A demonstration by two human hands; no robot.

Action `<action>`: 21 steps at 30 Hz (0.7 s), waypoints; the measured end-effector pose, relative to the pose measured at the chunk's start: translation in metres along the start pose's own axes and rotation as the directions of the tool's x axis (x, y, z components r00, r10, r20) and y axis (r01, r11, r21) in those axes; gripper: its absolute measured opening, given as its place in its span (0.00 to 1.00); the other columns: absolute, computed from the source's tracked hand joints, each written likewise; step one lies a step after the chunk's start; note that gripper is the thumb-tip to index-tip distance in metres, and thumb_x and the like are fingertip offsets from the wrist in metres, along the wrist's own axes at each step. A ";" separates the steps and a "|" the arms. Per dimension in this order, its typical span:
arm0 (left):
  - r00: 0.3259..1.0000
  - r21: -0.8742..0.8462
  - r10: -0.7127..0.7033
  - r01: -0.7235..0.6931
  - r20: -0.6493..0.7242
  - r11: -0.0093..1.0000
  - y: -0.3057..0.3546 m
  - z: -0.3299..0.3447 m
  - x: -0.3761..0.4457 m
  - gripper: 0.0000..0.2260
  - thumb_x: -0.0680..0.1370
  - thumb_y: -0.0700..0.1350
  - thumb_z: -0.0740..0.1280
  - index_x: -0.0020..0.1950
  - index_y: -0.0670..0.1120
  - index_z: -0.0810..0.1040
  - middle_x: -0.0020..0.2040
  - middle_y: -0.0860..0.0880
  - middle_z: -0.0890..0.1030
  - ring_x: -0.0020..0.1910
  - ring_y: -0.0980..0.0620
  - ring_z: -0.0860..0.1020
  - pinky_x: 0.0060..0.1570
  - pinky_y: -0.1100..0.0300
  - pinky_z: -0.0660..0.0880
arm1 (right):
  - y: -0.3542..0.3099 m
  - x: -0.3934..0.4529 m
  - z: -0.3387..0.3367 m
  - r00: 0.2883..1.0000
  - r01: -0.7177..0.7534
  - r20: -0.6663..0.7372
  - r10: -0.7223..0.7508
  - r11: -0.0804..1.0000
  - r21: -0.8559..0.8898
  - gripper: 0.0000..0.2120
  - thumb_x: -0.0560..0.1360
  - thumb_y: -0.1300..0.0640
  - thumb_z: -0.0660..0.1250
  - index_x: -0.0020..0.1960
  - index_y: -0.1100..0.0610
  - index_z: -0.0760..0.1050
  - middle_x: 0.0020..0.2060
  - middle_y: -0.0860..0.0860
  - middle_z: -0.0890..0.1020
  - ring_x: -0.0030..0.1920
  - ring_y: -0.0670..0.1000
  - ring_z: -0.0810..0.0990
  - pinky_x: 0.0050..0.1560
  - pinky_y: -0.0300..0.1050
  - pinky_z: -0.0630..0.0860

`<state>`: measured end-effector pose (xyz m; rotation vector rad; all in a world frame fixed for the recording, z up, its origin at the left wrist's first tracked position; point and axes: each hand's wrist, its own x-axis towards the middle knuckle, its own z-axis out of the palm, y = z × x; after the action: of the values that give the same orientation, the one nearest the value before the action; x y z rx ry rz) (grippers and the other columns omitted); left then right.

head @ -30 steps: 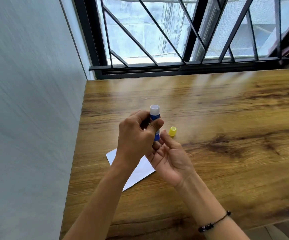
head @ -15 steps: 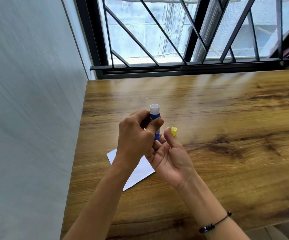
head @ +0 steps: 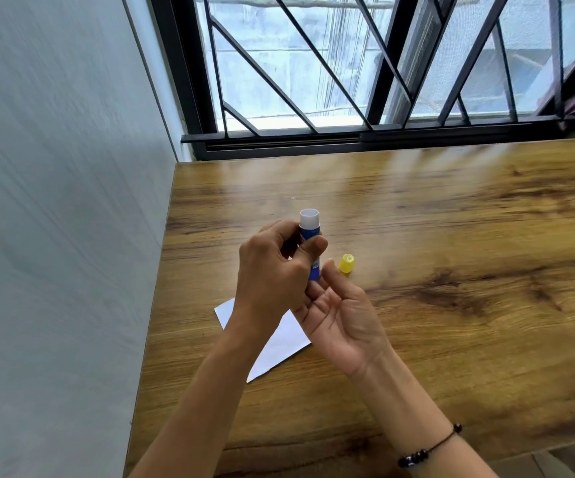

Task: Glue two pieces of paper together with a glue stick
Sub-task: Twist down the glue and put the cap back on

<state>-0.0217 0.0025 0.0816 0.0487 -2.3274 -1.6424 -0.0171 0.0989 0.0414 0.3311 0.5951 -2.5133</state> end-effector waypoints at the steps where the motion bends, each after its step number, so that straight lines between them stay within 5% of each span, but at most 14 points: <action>1: 1.000 0.001 0.005 -0.005 -0.002 1.000 0.000 0.001 0.000 0.15 0.68 0.51 0.66 0.46 0.41 0.79 0.43 0.40 0.82 0.44 0.41 0.80 0.47 0.41 0.77 | 0.001 0.000 0.001 1.000 -0.021 -0.008 0.021 1.000 0.017 0.15 0.74 0.51 0.62 0.50 0.63 0.78 0.41 0.58 0.82 0.39 0.51 0.82 0.47 0.41 0.79; 6: 1.000 0.007 0.016 -0.016 -0.003 1.000 0.000 0.001 -0.001 0.12 0.69 0.49 0.68 0.45 0.41 0.80 0.40 0.39 0.81 0.40 0.40 0.79 0.44 0.41 0.77 | 0.001 -0.001 0.006 0.998 -0.036 -0.045 0.036 0.999 0.004 0.15 0.73 0.54 0.61 0.41 0.63 0.81 0.31 0.54 0.78 0.25 0.46 0.75 0.31 0.35 0.74; 13: 0.999 -0.004 0.027 -0.027 0.025 1.000 0.000 0.002 -0.001 0.15 0.68 0.50 0.66 0.48 0.41 0.80 0.44 0.40 0.82 0.44 0.41 0.80 0.48 0.42 0.77 | 0.000 -0.005 0.005 0.996 0.072 -0.046 -0.075 0.995 -0.067 0.09 0.67 0.58 0.64 0.42 0.63 0.79 0.31 0.55 0.80 0.28 0.47 0.78 0.28 0.36 0.76; 16: 0.998 -0.016 -0.015 0.016 0.063 1.000 -0.005 0.000 0.001 0.16 0.69 0.51 0.63 0.47 0.41 0.78 0.43 0.41 0.81 0.45 0.40 0.79 0.49 0.41 0.77 | -0.003 -0.003 0.000 0.995 0.078 -0.037 -0.092 0.956 -0.281 0.11 0.75 0.55 0.61 0.48 0.61 0.77 0.35 0.55 0.82 0.32 0.49 0.79 0.33 0.38 0.78; 18: 0.993 -0.002 -0.065 0.066 0.096 0.998 -0.009 -0.003 0.003 0.12 0.72 0.52 0.62 0.45 0.43 0.76 0.40 0.43 0.79 0.44 0.40 0.78 0.49 0.41 0.76 | -0.013 -0.001 -0.004 0.980 0.150 -0.020 -0.197 0.803 -0.577 0.10 0.77 0.54 0.60 0.50 0.59 0.75 0.37 0.53 0.81 0.31 0.48 0.77 0.30 0.38 0.75; 19: 0.988 -0.004 -0.099 0.100 0.115 0.995 -0.011 -0.003 0.005 0.09 0.75 0.51 0.61 0.44 0.46 0.74 0.39 0.44 0.78 0.43 0.42 0.78 0.50 0.42 0.76 | -0.019 0.000 -0.005 0.958 0.194 0.004 -0.288 0.634 -0.748 0.07 0.76 0.55 0.62 0.50 0.58 0.75 0.38 0.53 0.80 0.30 0.47 0.76 0.29 0.38 0.74; 21: 0.975 -0.025 -0.160 0.165 0.153 0.986 -0.016 -0.004 0.007 0.05 0.79 0.48 0.59 0.44 0.49 0.72 0.37 0.47 0.78 0.39 0.47 0.77 0.47 0.49 0.76 | -0.035 0.005 -0.011 0.859 0.203 0.121 -0.497 0.115 -0.972 0.05 0.75 0.58 0.65 0.50 0.56 0.76 0.40 0.50 0.79 0.32 0.47 0.76 0.32 0.39 0.73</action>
<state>-0.0297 -0.0081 0.0693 0.1136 -2.4609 -1.8263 -0.0392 0.1285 0.0416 -0.0531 2.4780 -1.8482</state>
